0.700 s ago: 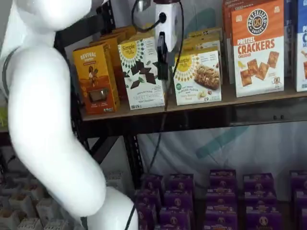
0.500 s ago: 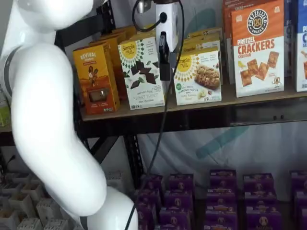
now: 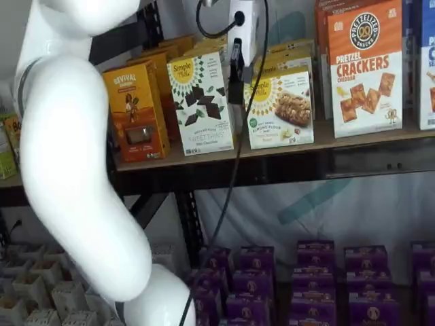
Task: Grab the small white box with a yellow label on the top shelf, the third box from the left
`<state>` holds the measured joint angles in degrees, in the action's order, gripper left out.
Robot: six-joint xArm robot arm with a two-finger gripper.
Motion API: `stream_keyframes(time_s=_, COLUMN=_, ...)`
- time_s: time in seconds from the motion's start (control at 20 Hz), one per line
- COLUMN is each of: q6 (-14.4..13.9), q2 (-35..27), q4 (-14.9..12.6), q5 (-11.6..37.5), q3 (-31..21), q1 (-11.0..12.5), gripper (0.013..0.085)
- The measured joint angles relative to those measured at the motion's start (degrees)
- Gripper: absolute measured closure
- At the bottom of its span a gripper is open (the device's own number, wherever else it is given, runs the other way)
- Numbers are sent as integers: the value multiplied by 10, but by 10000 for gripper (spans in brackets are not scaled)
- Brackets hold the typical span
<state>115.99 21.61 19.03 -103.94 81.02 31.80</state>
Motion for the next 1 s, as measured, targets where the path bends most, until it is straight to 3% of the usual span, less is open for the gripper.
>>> stream_keyframes(time_s=0.15, q6=7, q2=10, q4=45, q5=56, q3=-17, q1=16, gripper=130)
stream_keyframes(time_s=0.3, q6=15, q2=27, q4=62, q5=134, q3=-52, q1=13, gripper=130)
stream_keyframes(time_s=0.4, q6=20, q2=31, q4=50, q5=184, q3=-71, q1=2, gripper=130)
stream_keyframes(time_s=0.55, q6=22, q2=17, q4=15, q5=213, q3=-73, q1=-14, gripper=130)
stream_keyframes(time_s=0.85, q6=19, q2=-22, q4=-10, q5=212, q3=-54, q1=-23, gripper=130)
stream_keyframes(time_s=1.0, q6=13, q2=-47, q4=-30, q5=187, q3=-27, q1=-29, gripper=130)
